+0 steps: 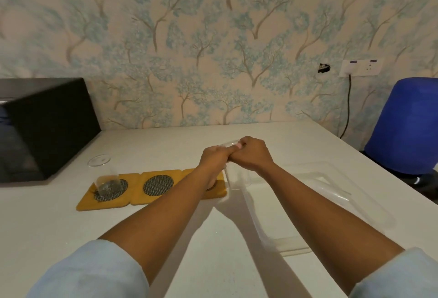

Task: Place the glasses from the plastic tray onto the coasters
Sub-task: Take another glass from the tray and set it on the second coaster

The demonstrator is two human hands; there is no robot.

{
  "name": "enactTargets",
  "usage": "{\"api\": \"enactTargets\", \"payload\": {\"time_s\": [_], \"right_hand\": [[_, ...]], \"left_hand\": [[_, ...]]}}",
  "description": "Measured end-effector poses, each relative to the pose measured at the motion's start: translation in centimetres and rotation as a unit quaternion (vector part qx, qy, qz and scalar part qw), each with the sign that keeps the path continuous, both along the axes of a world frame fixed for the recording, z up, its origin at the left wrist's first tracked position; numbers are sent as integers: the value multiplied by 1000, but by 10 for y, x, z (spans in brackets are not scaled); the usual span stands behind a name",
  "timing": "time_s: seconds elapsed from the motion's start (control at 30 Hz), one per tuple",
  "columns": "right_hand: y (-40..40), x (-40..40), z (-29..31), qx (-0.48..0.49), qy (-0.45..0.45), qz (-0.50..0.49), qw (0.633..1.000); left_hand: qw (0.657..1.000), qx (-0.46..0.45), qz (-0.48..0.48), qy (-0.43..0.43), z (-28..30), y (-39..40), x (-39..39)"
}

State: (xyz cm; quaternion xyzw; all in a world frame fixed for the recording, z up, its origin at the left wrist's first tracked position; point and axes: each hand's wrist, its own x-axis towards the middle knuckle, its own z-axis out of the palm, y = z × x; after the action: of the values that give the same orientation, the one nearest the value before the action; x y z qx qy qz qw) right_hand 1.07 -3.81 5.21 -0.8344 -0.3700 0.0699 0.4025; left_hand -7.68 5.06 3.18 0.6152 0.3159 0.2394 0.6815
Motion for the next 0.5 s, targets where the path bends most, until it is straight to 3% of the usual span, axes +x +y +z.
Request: {"api": "enactTargets", "payload": {"time_s": [0.2,0.3,0.5], "right_hand": [[45,-37,-11,71,46,54,995],[116,-80,-35,25,76,143,986],[127,-90,-44,8,69,165,984]], "left_hand": [[995,69,64,22,6,36,-40],[982,83,163,55,-11,91,-92],[974,121,174,77,-24,101,-106]]}}
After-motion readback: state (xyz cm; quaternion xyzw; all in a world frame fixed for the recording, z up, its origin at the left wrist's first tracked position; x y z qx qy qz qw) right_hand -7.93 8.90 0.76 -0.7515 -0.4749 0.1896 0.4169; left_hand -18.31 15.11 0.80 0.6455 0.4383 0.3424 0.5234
